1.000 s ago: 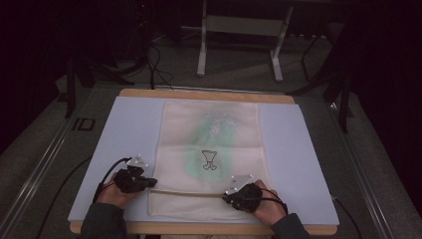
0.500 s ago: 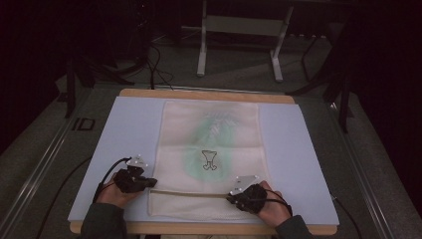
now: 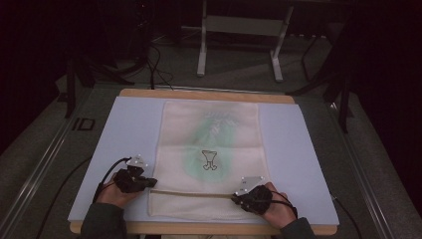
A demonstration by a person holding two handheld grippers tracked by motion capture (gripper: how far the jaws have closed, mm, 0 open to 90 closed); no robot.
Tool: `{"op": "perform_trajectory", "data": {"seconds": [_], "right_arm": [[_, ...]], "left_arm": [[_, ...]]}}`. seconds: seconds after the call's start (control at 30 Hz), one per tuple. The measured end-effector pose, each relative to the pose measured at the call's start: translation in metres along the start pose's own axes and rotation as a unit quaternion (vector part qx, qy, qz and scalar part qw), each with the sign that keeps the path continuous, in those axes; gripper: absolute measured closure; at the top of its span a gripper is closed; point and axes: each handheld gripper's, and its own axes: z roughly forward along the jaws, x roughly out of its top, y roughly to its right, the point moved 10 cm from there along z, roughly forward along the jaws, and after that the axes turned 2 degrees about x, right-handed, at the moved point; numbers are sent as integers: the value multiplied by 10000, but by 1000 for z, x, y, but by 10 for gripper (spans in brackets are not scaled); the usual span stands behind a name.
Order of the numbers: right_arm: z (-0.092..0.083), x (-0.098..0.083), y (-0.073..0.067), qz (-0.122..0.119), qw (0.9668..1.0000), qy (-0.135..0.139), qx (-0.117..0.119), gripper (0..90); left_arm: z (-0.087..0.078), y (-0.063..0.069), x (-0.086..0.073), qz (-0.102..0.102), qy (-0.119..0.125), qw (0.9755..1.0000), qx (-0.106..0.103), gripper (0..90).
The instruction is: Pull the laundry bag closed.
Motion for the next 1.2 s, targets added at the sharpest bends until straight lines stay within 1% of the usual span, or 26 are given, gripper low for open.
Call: {"op": "perform_trajectory", "data": {"seconds": [0.2, 0.43, 0.6, 1.07, 1.2], "right_arm": [[-4, -6, 2, 54, 10000, -23, -33, 825], [-6, -8, 3, 75, 10000, -5, -45, 824], [-8, -11, 5, 95, 9999, -32, -96, 825], [-18, -25, 12, 290, 9994, -23, -160, 825], [-23, -27, 15, 287, 9995, 1, -147, 824]], "left_arm": [[0, 0, 0, -2, 1, 10000, -5, 896], [0, 0, 0, -10, 9, 10000, -7, 897], [0, 0, 0, -9, 10, 10000, -11, 896], [0, 0, 0, -12, 13, 10000, -15, 896], [0, 0, 0, -14, 16, 10000, -17, 896]]}}
